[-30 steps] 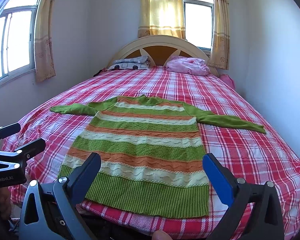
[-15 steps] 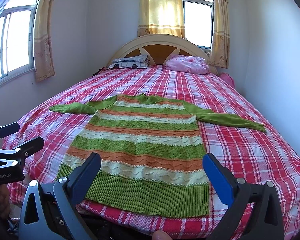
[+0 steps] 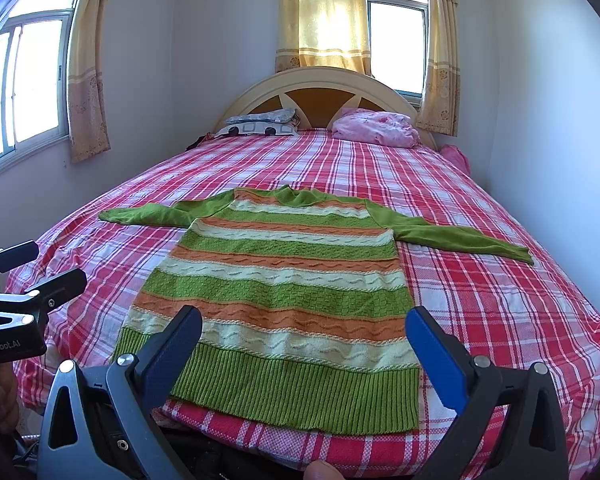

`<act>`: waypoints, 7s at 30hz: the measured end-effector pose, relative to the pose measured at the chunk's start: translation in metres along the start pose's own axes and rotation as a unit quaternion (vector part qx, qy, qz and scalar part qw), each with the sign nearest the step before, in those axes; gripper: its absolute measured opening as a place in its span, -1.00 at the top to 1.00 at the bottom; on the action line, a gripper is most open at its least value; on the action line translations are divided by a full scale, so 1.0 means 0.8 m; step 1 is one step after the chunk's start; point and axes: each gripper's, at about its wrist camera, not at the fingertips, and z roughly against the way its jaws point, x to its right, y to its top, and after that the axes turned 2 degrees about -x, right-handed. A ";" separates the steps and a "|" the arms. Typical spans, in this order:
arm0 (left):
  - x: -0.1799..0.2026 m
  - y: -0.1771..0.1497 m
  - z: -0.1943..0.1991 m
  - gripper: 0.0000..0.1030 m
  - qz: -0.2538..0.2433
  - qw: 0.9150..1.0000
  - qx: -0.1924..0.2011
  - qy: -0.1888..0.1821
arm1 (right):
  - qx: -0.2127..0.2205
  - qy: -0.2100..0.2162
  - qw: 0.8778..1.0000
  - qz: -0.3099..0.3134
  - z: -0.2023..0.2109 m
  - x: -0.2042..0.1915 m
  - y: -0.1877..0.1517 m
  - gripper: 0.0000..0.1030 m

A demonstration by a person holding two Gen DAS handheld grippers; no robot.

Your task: Fold small clothes

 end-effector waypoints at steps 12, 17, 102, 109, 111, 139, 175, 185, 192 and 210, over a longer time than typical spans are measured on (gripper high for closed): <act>-0.001 0.000 -0.001 -1.00 0.000 1.000 0.000 0.000 | -0.001 0.000 1.000 0.001 -0.001 -0.002 -0.002 -0.98; -0.001 0.000 -0.002 -1.00 0.000 1.000 0.000 0.001 | -0.003 0.000 1.000 0.001 -0.003 -0.002 -0.003 -0.98; 0.076 0.146 -0.418 -1.00 -0.012 0.996 -0.081 0.045 | -0.152 -0.208 0.949 -0.181 -0.351 0.472 0.070 -0.97; 0.066 0.145 -0.431 -1.00 0.008 0.995 -0.091 0.041 | -0.152 -0.183 0.922 -0.306 -0.352 0.551 0.044 -0.65; 0.065 0.144 -0.432 -1.00 0.011 0.995 -0.092 0.040 | -0.137 -0.173 0.916 -0.335 -0.348 0.567 0.039 -0.61; 0.069 0.141 -0.424 -1.00 0.006 0.996 -0.091 0.019 | -0.028 -0.085 0.929 -0.358 -0.328 0.545 0.128 0.87; -0.033 0.139 -0.365 -1.00 0.070 0.995 -0.070 0.007 | 0.022 0.174 0.979 -0.105 -0.336 0.115 0.347 0.87; -0.076 0.131 -0.355 -1.00 0.084 0.993 -0.068 0.050 | -0.038 0.241 0.966 -0.080 -0.423 -0.039 0.295 0.87; -0.098 0.122 -0.353 -1.00 0.090 0.990 -0.076 0.079 | -0.124 0.243 0.961 -0.055 -0.510 -0.110 0.215 0.87; -0.054 0.148 -0.399 -0.64 0.062 0.992 -0.109 0.008 | -0.113 0.174 0.977 0.054 -0.427 0.002 0.127 -0.53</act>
